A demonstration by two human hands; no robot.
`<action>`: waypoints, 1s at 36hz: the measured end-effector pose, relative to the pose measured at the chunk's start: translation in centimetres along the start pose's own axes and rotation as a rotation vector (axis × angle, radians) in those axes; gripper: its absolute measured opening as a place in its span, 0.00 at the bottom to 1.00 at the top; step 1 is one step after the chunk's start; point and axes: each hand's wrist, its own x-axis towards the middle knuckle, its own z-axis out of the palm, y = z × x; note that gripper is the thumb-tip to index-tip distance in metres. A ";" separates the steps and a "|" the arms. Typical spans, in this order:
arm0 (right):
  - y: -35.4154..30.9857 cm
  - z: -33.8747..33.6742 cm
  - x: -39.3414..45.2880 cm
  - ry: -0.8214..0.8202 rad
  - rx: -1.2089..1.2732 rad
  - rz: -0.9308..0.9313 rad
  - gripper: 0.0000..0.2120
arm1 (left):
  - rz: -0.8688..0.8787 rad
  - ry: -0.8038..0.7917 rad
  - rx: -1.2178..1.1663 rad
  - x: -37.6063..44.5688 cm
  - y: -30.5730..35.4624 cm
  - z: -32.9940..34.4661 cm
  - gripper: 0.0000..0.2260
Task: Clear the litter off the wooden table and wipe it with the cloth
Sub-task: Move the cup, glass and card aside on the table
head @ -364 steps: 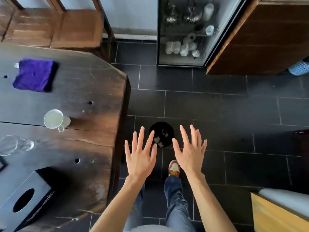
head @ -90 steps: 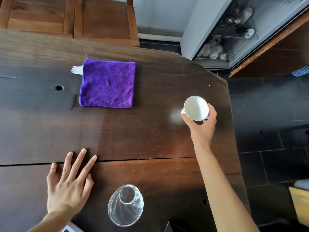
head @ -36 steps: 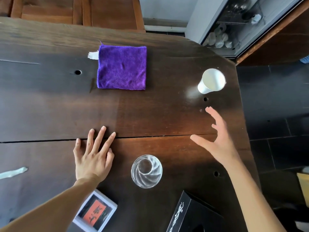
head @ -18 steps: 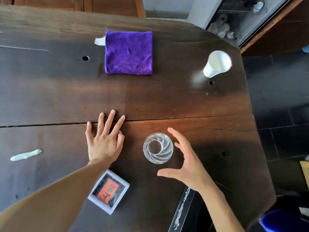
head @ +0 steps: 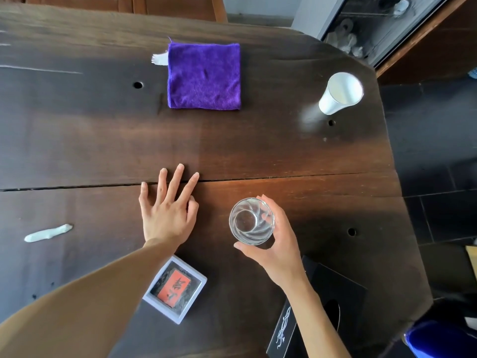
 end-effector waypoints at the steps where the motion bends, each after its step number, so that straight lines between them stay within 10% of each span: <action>1: 0.0 0.0 0.1 0.011 0.001 -0.002 0.44 | -0.001 -0.001 0.001 0.0 0.0 0.0 0.25; 36: 5.4 -13.9 0.7 0.509 0.092 0.230 0.41 | -0.011 -0.009 0.012 0.2 0.1 0.1 0.26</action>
